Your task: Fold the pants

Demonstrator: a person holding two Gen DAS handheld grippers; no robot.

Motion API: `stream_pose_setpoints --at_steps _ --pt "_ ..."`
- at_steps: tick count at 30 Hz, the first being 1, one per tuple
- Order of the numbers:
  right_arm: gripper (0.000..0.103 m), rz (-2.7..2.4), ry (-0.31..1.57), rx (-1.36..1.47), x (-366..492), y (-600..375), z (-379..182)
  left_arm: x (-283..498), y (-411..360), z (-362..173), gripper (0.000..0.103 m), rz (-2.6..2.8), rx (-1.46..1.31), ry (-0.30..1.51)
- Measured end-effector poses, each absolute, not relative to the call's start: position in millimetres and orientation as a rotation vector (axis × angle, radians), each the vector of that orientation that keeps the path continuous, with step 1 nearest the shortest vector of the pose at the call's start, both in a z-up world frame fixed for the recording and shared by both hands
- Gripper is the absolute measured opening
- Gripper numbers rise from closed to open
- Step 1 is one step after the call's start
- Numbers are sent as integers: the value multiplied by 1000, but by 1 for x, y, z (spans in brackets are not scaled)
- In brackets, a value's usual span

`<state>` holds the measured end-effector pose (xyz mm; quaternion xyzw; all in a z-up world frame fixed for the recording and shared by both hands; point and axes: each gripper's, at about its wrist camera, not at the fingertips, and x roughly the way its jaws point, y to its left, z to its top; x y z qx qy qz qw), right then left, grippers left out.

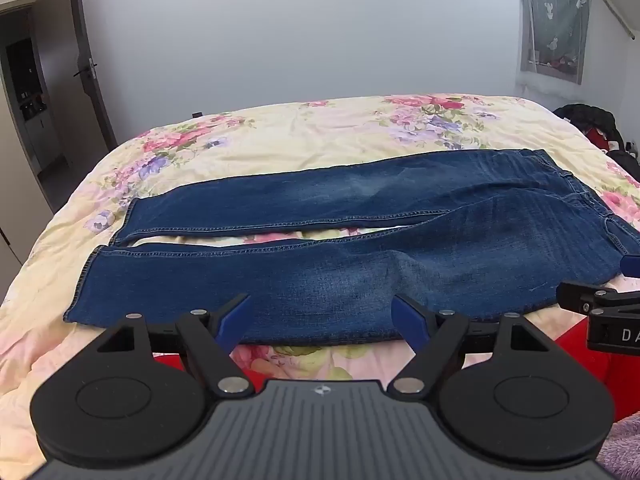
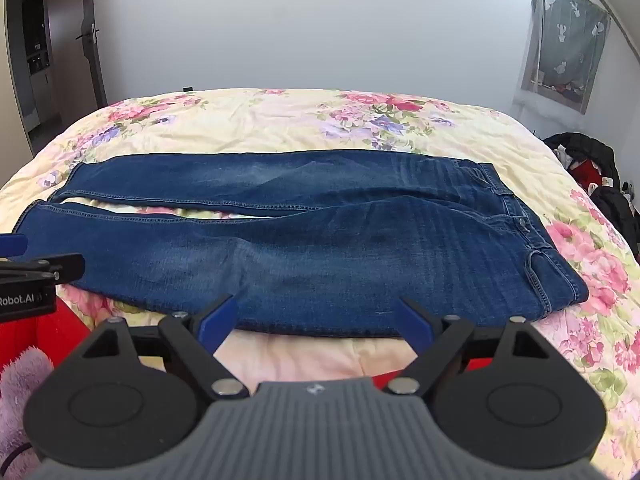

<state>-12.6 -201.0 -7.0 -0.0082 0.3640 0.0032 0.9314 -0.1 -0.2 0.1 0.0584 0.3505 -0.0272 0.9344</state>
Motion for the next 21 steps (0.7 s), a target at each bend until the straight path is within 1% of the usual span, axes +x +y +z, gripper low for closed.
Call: stream_pose_setpoints --at_steps 21 --pt "82 17 757 -1 -16 -204 -10 -2 1 0 92 -47 125 721"
